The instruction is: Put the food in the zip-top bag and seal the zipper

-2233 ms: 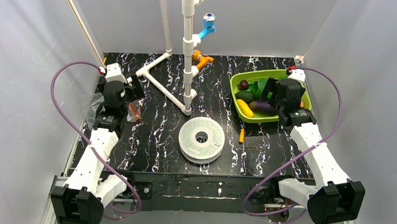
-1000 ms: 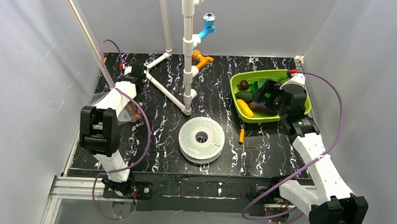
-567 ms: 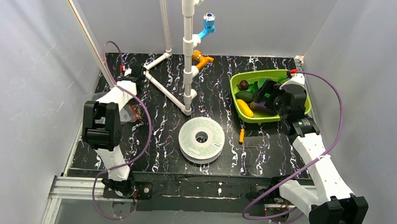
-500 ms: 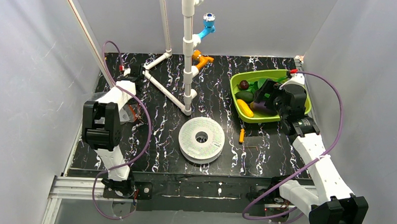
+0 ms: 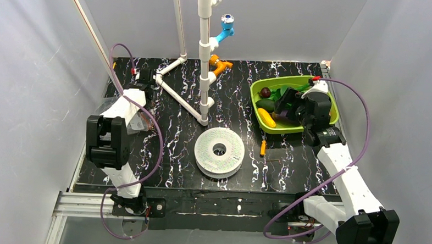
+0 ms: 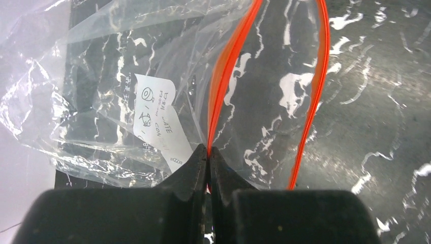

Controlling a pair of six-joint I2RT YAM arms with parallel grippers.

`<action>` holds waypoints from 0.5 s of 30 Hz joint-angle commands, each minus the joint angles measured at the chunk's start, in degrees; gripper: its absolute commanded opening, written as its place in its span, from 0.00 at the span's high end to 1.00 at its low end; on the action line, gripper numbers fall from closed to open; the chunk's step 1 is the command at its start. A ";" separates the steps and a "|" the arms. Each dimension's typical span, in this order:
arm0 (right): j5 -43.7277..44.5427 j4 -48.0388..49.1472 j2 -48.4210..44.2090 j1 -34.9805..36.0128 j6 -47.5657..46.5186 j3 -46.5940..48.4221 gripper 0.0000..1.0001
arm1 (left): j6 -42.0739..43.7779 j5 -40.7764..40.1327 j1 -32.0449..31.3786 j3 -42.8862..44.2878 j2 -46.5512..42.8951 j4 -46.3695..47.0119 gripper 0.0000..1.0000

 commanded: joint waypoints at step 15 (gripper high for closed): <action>-15.34 2.60 1.43 15.15 1.02 -4.59 0.00 | -3.84 23.31 -0.96 -6.28 -21.73 -17.33 1.00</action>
